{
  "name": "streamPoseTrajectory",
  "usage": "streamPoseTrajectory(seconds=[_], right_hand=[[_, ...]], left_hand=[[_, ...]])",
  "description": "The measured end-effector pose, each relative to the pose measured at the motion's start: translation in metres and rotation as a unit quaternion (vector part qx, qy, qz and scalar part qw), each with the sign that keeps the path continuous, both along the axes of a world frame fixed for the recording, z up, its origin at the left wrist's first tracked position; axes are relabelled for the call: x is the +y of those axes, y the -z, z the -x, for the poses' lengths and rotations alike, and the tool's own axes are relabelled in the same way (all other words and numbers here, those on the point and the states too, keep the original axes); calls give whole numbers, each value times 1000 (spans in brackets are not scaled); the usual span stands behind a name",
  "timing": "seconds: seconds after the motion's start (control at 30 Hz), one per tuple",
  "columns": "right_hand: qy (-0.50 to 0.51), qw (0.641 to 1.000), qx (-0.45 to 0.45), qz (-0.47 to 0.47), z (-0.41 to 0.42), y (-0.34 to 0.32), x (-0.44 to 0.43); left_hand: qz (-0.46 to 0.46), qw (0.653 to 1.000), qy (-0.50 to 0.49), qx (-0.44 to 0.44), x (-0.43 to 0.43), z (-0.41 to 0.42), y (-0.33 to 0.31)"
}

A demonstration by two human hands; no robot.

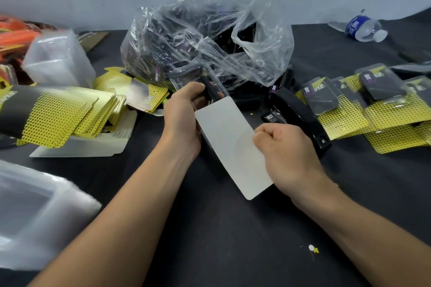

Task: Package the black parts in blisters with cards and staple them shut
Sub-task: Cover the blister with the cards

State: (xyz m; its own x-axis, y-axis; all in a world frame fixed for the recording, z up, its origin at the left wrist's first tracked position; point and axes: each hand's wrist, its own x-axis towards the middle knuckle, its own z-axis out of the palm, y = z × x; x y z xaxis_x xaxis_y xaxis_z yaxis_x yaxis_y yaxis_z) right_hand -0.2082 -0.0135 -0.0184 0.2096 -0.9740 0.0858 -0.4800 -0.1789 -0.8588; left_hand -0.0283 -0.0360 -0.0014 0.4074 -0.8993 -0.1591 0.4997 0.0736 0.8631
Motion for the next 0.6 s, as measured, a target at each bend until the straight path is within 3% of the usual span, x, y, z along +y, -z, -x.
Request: streamPoseTrajectory(seconds=[0.13,0.23,0.33,0.47,0.6], right_hand=[[-6,999,5,39,-4,2,5],[-85,996,10,-6,-2,-1,1],[-88,991,-71,-65,3,2,-6],[-26,978,-182,-102,7,5,-12],[-15,986,-150,-71,8,9,-14]], left_hand=[[-26,998,1,-52,4,3,-1],[-37,996,22,-75,6,12,-2],[-29,990,25,-134,4,21,1],[-27,946,-27,-321,5,23,10],[-35,881,-64,-467,12,24,12]])
